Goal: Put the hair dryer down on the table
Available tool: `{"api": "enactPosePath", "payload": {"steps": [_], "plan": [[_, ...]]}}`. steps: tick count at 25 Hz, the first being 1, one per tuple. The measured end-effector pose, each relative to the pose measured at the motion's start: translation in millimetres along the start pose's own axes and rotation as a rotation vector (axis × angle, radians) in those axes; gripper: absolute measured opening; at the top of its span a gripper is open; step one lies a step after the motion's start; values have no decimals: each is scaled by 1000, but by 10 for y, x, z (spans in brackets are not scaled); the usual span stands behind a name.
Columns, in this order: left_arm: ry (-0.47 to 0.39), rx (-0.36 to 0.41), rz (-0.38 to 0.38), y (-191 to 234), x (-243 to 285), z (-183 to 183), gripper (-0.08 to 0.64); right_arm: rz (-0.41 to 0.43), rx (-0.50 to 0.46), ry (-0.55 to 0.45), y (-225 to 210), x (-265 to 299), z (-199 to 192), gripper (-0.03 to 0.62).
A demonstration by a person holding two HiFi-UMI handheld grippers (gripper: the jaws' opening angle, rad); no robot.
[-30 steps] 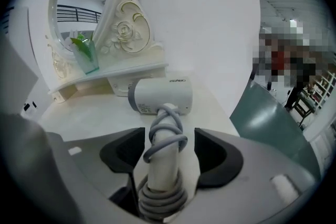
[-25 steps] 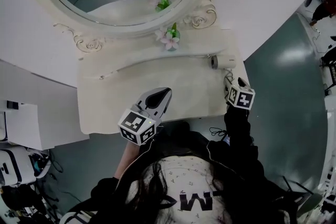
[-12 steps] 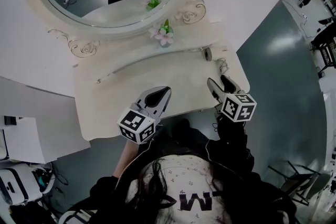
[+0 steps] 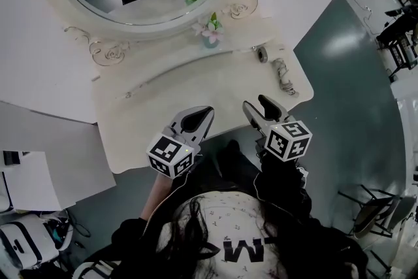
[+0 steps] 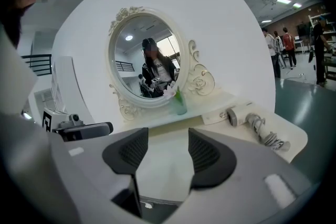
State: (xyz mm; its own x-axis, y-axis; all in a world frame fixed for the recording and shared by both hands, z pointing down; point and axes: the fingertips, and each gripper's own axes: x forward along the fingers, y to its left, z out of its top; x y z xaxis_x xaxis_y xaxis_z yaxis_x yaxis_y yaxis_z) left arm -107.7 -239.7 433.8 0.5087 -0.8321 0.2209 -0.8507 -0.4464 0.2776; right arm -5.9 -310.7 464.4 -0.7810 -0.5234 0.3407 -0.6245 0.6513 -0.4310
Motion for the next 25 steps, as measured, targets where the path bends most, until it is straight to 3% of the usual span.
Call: {"api": "enactPosePath", "payload": {"steps": [2, 9, 12, 18, 25], "plan": [[-5, 5, -6, 9, -147, -16, 2, -1, 1, 1, 157, -14, -84, 250], [-17, -14, -42, -4, -703, -180, 2, -8, -3, -4, 776, -135, -383, 89], [-11, -29, -62, -23, -942, -317, 2, -8, 2, 2, 1033, -191, -559, 51], [-4, -73, -84, 13, -1260, -519, 2, -26, -3, 50, 1407, -311, -880, 38], [-26, -75, -87, -114, -1361, -513, 2, -31, -27, 76, 1520, -477, -985, 37]]}}
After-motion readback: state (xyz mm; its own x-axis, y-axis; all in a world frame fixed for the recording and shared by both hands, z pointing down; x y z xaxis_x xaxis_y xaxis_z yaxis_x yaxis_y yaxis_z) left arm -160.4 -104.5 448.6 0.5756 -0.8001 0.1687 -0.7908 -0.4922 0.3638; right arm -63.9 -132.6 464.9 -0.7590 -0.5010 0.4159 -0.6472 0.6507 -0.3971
